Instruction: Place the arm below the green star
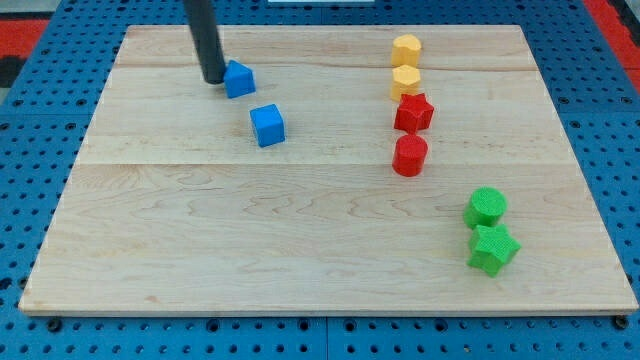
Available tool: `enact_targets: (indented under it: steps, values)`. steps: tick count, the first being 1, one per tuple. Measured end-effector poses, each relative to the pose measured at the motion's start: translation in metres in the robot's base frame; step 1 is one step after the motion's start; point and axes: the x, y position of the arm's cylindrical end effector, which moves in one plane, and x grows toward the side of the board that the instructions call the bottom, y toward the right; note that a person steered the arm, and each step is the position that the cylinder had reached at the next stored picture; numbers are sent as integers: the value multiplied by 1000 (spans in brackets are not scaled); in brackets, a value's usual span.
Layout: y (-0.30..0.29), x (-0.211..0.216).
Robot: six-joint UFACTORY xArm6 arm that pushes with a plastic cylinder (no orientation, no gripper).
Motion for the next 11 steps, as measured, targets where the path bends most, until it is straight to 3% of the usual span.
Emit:
enact_targets:
  steps: [1, 2, 3, 4, 5, 6, 8, 9, 11]
  values:
    - [10, 16]
    - [-26, 36]
    - [-48, 97]
    - [-51, 195]
    - [53, 261]
    - [119, 319]
    - [283, 320]
    - [284, 286]
    - [349, 287]
